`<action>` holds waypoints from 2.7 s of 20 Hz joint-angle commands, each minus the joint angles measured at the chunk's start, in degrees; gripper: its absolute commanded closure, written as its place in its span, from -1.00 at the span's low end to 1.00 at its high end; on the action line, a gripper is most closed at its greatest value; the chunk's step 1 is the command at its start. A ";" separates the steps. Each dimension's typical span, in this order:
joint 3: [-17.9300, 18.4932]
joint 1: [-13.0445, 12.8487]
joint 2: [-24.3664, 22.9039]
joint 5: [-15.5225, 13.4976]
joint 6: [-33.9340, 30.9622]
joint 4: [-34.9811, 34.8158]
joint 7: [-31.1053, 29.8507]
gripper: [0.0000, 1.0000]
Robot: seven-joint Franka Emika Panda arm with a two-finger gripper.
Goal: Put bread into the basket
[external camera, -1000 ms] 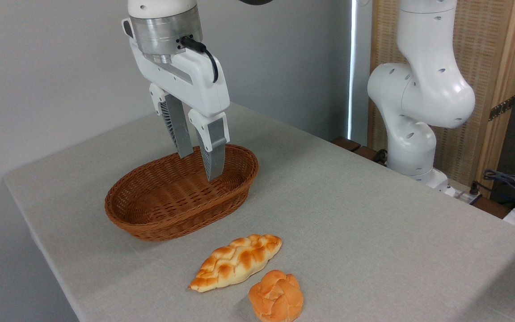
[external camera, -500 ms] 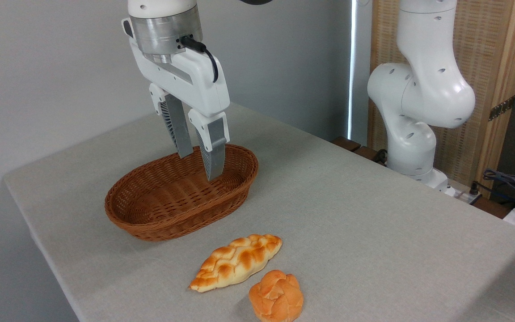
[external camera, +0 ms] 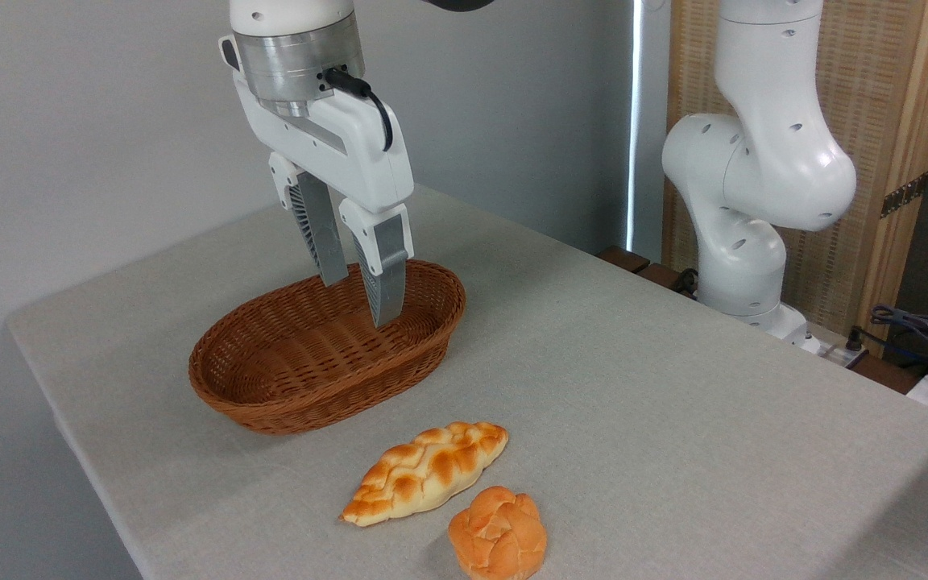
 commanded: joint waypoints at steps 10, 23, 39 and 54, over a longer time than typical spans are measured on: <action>0.31 0.05 -1.44 0.44 1.25 -2.19 0.96 -1.00; 0.40 1.10 -7.43 0.53 13.39 -19.43 1.13 -1.00; 1.27 2.15 -5.59 7.21 29.30 -33.50 2.37 -1.00; 1.27 2.15 -3.91 7.21 37.64 -33.94 2.28 -1.00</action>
